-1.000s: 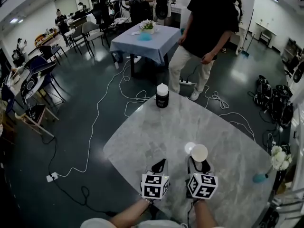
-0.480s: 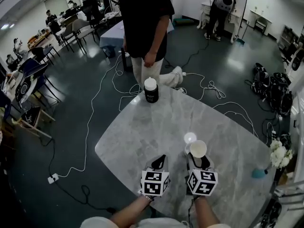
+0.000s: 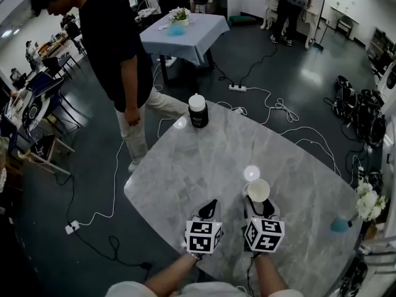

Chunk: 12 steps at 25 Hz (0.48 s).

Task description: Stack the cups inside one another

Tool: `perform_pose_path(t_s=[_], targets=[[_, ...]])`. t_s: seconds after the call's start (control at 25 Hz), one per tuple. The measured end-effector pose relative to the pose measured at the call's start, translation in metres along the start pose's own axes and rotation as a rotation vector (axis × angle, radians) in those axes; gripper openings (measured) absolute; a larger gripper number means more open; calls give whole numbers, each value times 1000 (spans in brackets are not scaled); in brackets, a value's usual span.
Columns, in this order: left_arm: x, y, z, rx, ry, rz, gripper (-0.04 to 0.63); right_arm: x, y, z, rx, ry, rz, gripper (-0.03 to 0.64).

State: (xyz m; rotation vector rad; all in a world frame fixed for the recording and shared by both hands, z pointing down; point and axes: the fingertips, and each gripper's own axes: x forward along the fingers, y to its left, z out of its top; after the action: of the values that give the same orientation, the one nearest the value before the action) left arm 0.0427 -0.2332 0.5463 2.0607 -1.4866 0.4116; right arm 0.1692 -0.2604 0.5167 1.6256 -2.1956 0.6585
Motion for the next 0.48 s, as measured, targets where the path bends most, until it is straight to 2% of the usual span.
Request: perform_pose_path(t_s=[0.48], targets=[[-3,12,-7,-12,16,21,-5,10,3,-10,-3,35,-10,213]])
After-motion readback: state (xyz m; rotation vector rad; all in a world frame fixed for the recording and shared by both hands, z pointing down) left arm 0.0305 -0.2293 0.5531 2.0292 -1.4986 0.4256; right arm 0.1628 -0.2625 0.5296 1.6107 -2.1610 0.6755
